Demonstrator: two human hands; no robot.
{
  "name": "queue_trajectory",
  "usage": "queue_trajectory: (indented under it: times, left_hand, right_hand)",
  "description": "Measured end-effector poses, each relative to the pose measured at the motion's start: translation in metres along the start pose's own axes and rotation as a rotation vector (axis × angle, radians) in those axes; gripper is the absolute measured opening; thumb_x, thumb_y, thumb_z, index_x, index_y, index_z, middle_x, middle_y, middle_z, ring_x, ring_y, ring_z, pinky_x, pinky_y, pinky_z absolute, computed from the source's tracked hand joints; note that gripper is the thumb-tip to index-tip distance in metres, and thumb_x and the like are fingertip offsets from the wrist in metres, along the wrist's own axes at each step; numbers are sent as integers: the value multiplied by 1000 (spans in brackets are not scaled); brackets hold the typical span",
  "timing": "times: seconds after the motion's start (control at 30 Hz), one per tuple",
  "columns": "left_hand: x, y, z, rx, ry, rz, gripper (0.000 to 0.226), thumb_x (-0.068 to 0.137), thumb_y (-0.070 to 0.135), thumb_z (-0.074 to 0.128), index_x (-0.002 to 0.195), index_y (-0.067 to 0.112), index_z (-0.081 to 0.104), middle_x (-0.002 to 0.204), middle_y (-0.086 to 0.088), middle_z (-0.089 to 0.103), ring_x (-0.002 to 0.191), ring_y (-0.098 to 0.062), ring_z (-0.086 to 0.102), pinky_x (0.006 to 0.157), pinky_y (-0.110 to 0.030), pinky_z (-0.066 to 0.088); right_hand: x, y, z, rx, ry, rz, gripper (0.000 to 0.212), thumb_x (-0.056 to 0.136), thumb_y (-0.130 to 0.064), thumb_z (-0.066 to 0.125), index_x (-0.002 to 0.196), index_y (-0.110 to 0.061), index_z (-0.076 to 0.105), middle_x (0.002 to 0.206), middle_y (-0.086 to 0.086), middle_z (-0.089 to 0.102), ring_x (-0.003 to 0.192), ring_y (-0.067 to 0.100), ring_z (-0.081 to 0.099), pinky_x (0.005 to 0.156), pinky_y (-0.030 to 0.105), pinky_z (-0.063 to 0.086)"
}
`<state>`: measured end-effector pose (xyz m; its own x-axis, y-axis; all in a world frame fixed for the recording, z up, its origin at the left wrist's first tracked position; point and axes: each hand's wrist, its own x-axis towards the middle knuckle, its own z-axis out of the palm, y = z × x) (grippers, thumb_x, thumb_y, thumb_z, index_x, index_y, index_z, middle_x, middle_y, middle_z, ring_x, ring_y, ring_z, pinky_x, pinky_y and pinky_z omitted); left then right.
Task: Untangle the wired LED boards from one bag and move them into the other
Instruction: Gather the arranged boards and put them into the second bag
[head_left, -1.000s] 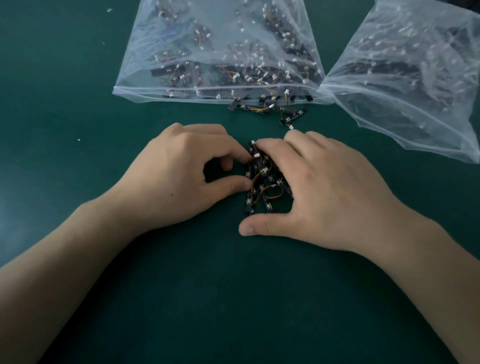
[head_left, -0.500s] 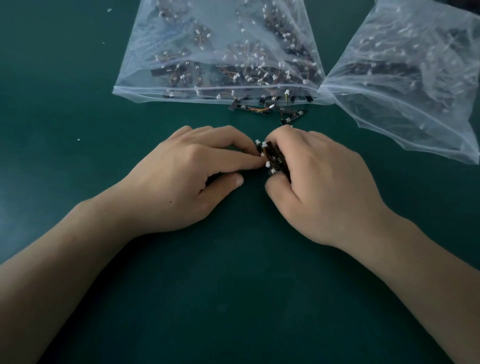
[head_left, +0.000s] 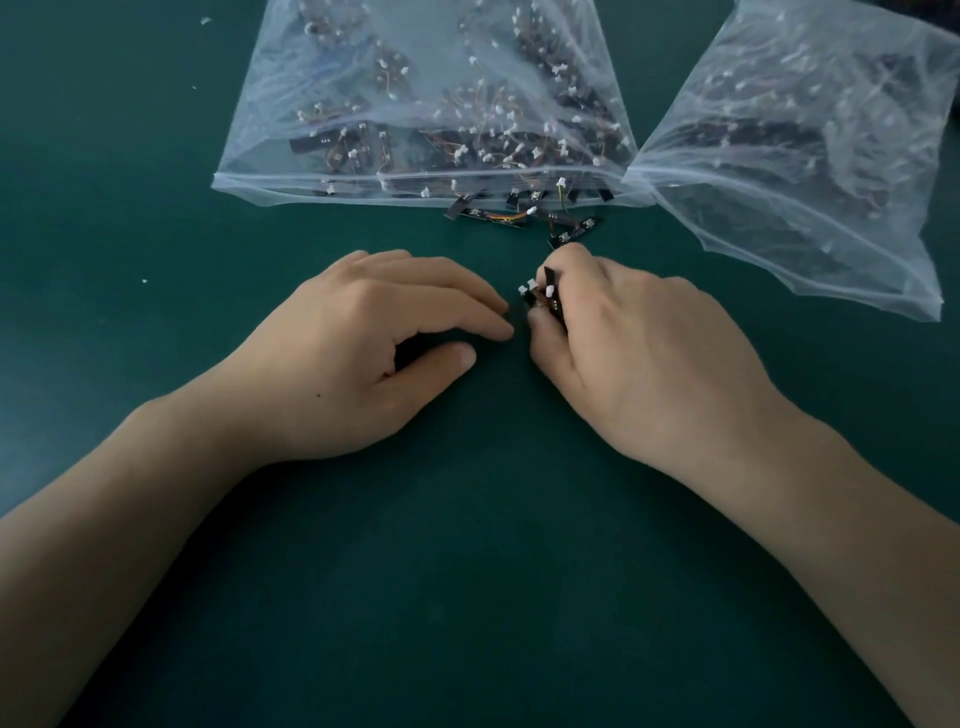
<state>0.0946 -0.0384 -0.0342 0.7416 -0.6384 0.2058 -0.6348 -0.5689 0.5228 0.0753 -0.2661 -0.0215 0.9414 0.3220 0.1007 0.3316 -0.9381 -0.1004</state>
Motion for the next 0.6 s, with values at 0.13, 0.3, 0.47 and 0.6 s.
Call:
queue_trajectory:
  times: [0.13,0.3,0.47,0.6]
  left_hand:
    - [-1,0,-2,-8,-24,-6,25,98,27,63,119,30,76,132,19,65,108,-16,64,98,-53,47]
    - [-3,-1,-3,-21,-35,1,24,97,29,64,118,31,75,134,18,64,102,-13,62,96,-53,46]
    - [-3,-1,-2,-17,-37,11,23,97,28,64,117,30,75,134,18,64,101,-16,62,95,-53,46]
    - [-2,-1,-2,-4,-28,12,22,98,28,64,116,30,76,133,18,64,103,-19,64,96,-53,46]
  right_hand:
    - [4,14,-2,105,56,57,24,105,-39,42,111,-16,48,70,-13,36,54,19,44,47,32,25]
    - [10,47,-10,92,186,222,18,108,-28,48,98,-18,38,67,-8,36,55,6,36,47,25,18]
    - [16,78,-10,15,323,393,19,108,-24,51,96,-12,41,68,-5,29,55,11,27,51,26,16]
    - [27,91,-6,-38,336,425,22,107,-30,56,110,-9,48,96,12,51,81,34,49,67,42,34]
